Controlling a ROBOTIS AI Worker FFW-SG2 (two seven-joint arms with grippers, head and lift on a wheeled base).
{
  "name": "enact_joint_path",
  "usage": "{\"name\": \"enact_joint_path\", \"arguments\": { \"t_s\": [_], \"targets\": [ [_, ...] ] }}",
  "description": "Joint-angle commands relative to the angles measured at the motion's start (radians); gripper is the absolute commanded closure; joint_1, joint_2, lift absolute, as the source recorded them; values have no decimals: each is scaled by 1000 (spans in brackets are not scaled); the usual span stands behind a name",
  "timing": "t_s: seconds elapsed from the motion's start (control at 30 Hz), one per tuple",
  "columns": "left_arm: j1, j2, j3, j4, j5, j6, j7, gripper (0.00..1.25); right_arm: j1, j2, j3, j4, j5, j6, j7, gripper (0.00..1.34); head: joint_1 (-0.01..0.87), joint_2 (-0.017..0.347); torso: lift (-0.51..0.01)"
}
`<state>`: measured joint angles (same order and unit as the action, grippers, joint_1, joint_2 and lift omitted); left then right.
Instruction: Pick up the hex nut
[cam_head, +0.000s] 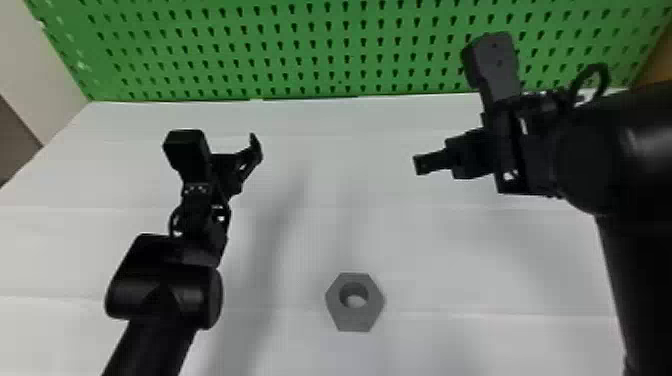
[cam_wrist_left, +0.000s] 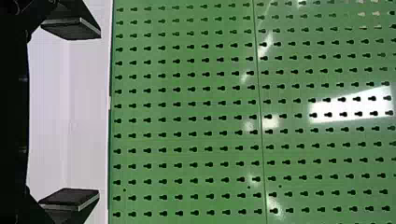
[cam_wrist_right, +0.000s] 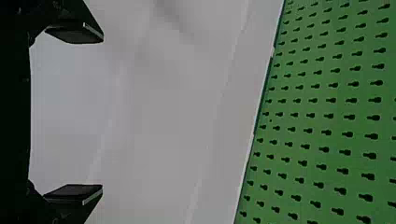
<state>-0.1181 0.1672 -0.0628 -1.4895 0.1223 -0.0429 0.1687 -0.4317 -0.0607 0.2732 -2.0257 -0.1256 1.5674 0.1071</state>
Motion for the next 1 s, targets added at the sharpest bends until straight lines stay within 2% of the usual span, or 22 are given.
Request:
{"name": "enact_joint_path", "arguments": {
  "t_s": [0.0,0.4,0.63,0.97],
  "targets": [
    [-3,0,0,0,-4,0,0,88,-41,-8,37,73,-74,5,0,160,785,149,-84],
    [-9,0,3,0,-13,2,0,88,-107,-1,126,220,-144,5,-1,160,785,149,-84],
    [-12,0,5,2,-24,6,0,87,-142,-5,179,295,-220,5,-1,160,785,149,-84],
    [-17,0,5,2,-32,9,0,87,-203,-13,302,410,-308,5,-1,160,785,149,-84]
  ]
}}
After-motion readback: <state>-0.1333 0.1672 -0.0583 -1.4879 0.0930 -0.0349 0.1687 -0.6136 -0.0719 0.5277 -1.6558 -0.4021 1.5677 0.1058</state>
